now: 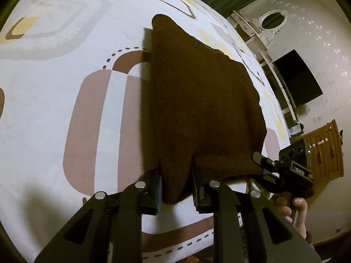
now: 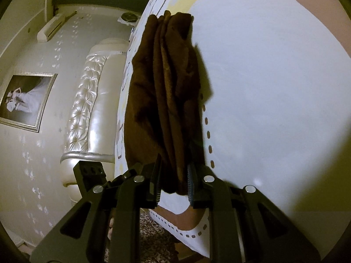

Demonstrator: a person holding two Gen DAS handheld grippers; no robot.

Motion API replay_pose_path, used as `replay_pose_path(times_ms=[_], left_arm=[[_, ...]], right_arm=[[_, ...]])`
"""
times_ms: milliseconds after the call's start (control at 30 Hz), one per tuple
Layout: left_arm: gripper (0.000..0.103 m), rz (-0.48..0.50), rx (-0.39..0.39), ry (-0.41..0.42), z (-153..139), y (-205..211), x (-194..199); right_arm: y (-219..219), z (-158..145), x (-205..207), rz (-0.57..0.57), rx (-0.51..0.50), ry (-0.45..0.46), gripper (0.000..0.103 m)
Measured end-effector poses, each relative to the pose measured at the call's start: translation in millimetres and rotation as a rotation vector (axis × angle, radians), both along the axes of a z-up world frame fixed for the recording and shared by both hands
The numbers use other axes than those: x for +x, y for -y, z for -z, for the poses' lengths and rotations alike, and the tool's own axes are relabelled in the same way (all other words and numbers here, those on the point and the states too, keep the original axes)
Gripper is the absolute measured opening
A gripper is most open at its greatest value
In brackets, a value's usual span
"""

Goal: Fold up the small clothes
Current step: 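Lift the sweater bundle and straighten it with both grippers, then lay the sweater square flat on the bed and open both grippers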

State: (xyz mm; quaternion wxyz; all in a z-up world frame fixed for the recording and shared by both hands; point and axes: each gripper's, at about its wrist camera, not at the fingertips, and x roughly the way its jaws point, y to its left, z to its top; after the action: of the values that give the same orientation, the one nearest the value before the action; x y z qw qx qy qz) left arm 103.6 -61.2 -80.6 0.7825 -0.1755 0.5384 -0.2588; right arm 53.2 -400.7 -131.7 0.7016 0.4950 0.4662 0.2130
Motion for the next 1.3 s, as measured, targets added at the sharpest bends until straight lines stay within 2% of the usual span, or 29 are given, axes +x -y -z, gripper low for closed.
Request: replay_pose_path(times_ms=[467, 600, 733, 867, 967, 1067, 1200, 1267, 1300], left_arm=[[0.025, -0.008, 0.074, 0.033, -6, 3, -15], [0.027, -0.004, 0.126, 0.059, -10, 8, -23], [0.032, 0.006, 0.175, 0.086, -12, 12, -34], [0.038, -0.010, 0.190, 0.099, -12, 14, -45], [0.044, -0.018, 0.206, 0.106, -15, 17, -53], [0.050, -0.039, 0.222, 0.120, -18, 16, -63], [0.053, -0.038, 0.291, 0.162, -26, 23, -74], [0.066, -0.033, 0.315, 0.206, -33, 25, -83], [0.068, -0.032, 0.328, 0.227, -37, 26, -87]], right_arm=[[11, -3, -10, 0.030, -0.020, -0.029, 0.018], [12, -6, -16, 0.037, -0.042, -0.036, 0.021], [18, -5, -28, 0.056, -0.057, -0.052, 0.022], [21, -7, -38, 0.074, -0.074, -0.068, 0.022], [20, -12, -44, 0.079, -0.100, -0.077, 0.028], [15, -21, -48, 0.071, -0.168, -0.071, 0.038], [1, -42, -54, 0.056, -0.336, -0.042, 0.051], [-7, -52, -56, 0.045, -0.425, -0.019, 0.055], [-10, -55, -57, 0.041, -0.446, -0.011, 0.057]])
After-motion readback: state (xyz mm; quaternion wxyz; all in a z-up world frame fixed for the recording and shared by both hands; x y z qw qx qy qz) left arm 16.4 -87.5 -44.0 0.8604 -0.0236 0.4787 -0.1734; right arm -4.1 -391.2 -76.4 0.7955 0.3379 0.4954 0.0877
